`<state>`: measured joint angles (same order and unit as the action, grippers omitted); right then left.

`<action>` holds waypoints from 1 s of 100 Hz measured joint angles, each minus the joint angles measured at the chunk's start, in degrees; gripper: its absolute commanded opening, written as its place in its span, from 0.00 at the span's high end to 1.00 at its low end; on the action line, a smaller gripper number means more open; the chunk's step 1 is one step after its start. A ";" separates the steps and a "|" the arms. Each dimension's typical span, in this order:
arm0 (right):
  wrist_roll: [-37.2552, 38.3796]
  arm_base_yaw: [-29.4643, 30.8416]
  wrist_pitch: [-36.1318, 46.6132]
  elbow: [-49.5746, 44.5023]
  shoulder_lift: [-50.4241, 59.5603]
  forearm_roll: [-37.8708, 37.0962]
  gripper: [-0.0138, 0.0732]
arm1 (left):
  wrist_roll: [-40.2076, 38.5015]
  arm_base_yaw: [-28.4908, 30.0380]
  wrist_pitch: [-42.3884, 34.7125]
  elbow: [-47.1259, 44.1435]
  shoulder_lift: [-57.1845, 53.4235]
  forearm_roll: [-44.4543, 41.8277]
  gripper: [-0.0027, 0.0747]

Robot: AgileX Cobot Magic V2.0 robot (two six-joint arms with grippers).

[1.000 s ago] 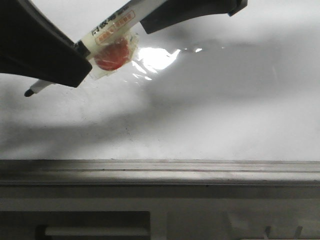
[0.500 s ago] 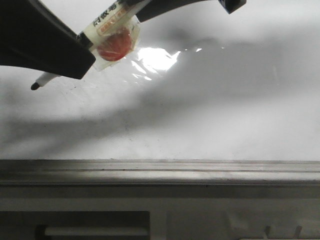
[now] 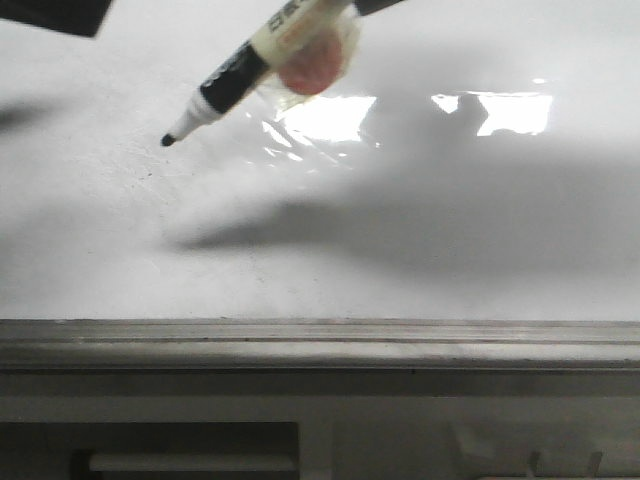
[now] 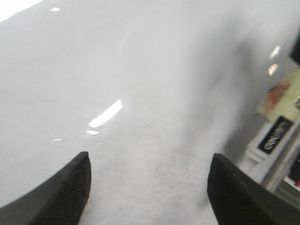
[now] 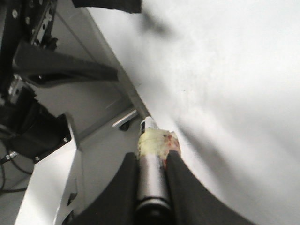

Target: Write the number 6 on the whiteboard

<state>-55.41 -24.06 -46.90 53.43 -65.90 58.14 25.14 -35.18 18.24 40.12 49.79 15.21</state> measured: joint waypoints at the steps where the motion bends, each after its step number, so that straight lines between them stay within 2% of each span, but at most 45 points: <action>1: 0.00 0.00 0.42 -0.38 0.98 0.00 0.89 | 0.00 0.38 0.00 0.00 -0.43 0.21 0.36; 20: -0.80 0.00 11.56 -10.30 13.71 0.00 0.89 | -0.09 10.50 -0.74 -2.95 -5.85 6.70 0.36; 34: -0.92 0.00 19.19 -14.80 19.77 0.11 0.89 | -0.22 15.25 -1.95 -6.45 -8.33 10.52 0.37; 68: -0.92 0.00 31.02 -17.41 19.16 0.98 0.89 | -0.35 16.60 -3.03 -8.03 -9.86 12.67 0.40; 81: -0.92 0.00 30.57 -17.41 15.92 1.68 0.89 | -0.35 16.60 -3.03 -8.03 -9.86 12.80 0.40; 100: -0.18 -0.08 20.69 -17.41 12.63 -0.58 0.89 | -0.35 16.60 -3.03 -8.03 -9.86 12.80 0.40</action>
<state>-55.59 -24.15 -26.20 36.02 -53.27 57.56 24.79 -18.58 15.21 32.08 39.93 28.01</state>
